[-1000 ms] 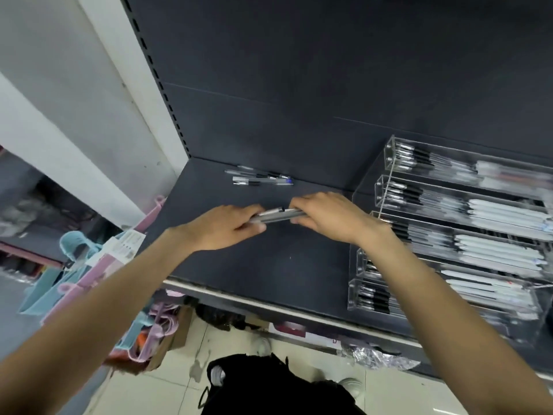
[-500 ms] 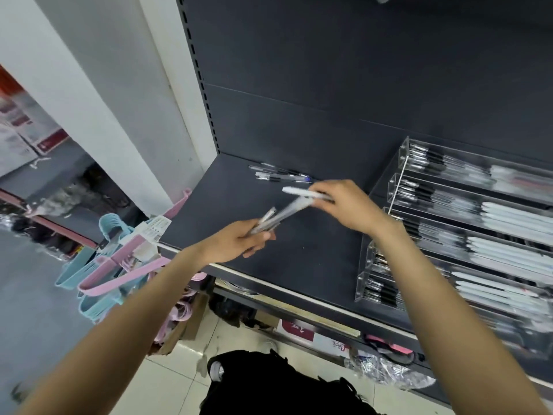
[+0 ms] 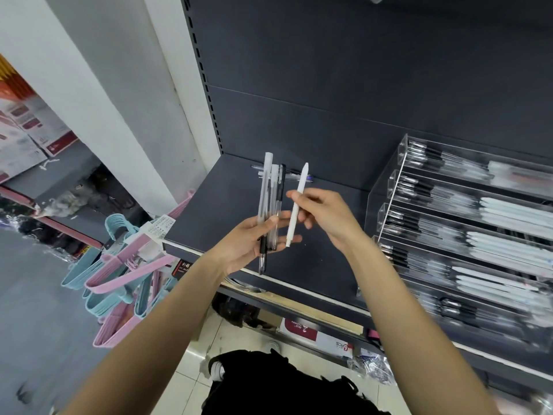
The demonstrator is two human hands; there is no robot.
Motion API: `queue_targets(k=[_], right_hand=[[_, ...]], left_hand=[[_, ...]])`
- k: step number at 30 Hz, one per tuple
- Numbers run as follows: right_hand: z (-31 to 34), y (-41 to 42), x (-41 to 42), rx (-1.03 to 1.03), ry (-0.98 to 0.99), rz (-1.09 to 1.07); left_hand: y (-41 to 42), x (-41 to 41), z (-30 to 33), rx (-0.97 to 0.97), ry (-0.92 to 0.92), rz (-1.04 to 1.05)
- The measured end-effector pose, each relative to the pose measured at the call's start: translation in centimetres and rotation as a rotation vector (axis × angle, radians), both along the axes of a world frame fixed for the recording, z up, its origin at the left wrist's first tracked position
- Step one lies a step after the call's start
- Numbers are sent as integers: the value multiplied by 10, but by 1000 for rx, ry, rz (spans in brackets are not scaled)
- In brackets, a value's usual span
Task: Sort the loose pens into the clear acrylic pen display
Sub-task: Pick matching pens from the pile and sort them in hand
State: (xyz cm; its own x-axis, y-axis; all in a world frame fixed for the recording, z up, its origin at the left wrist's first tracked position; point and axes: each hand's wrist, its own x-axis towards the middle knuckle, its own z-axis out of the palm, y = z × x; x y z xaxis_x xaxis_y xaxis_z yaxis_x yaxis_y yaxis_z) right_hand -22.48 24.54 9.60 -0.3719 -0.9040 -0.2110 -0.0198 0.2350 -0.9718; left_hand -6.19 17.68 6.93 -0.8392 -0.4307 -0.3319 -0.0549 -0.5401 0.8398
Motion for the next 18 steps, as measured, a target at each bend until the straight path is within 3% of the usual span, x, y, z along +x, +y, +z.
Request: queue_targets(k=[7, 18], right_hand=[[-4, -7, 5, 59, 123, 51], [7, -19, 11, 72, 36, 142]], left_hand=[[10, 0, -6, -11, -44, 39], [18, 23, -18, 114, 66, 7]])
